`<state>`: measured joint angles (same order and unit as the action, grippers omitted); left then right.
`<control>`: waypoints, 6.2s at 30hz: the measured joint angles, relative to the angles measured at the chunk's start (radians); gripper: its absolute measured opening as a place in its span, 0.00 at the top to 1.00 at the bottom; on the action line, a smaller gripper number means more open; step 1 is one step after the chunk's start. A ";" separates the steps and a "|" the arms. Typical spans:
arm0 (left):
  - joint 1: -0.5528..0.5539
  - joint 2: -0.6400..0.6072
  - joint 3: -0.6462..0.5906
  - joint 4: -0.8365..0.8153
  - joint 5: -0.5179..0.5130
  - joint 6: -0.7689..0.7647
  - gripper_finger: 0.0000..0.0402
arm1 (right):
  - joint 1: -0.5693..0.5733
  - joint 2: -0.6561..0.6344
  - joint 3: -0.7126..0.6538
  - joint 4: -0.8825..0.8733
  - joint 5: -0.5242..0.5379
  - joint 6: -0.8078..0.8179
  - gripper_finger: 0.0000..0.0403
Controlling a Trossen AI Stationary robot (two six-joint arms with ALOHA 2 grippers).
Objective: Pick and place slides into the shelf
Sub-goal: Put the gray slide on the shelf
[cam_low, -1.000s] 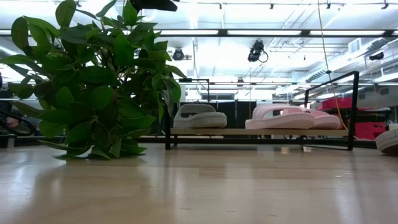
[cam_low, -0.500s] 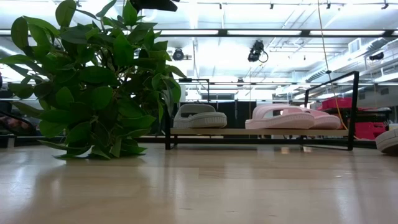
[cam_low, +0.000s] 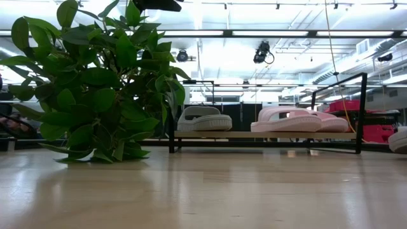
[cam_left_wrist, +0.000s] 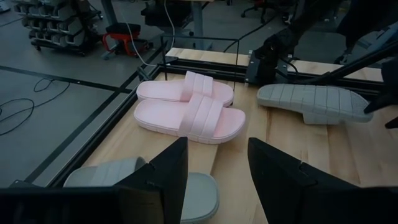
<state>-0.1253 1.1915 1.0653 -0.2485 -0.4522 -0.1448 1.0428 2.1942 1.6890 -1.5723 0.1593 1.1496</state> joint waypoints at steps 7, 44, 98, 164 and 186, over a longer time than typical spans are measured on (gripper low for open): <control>0.000 0.000 0.000 0.000 0.000 0.029 0.57 | 0.000 -0.001 -0.002 0.000 -0.001 0.008 0.30; 0.079 0.001 0.000 -0.064 0.653 0.157 0.57 | -0.016 -0.013 -0.005 0.002 0.006 -0.001 0.34; 0.068 0.001 0.000 -0.064 0.650 0.152 0.57 | -0.059 -0.526 -0.175 0.483 -0.224 0.054 0.91; -0.261 0.000 -0.032 -0.140 0.278 0.076 0.57 | -0.108 -0.167 0.043 0.637 -0.468 0.017 0.73; -0.294 0.001 -0.128 -0.003 0.253 0.051 0.57 | -0.063 -0.004 0.222 0.141 -0.406 0.272 0.93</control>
<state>-0.4194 1.1923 0.9375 -0.2512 -0.1996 -0.0937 0.9800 2.1899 1.9106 -1.4317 -0.2465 1.4217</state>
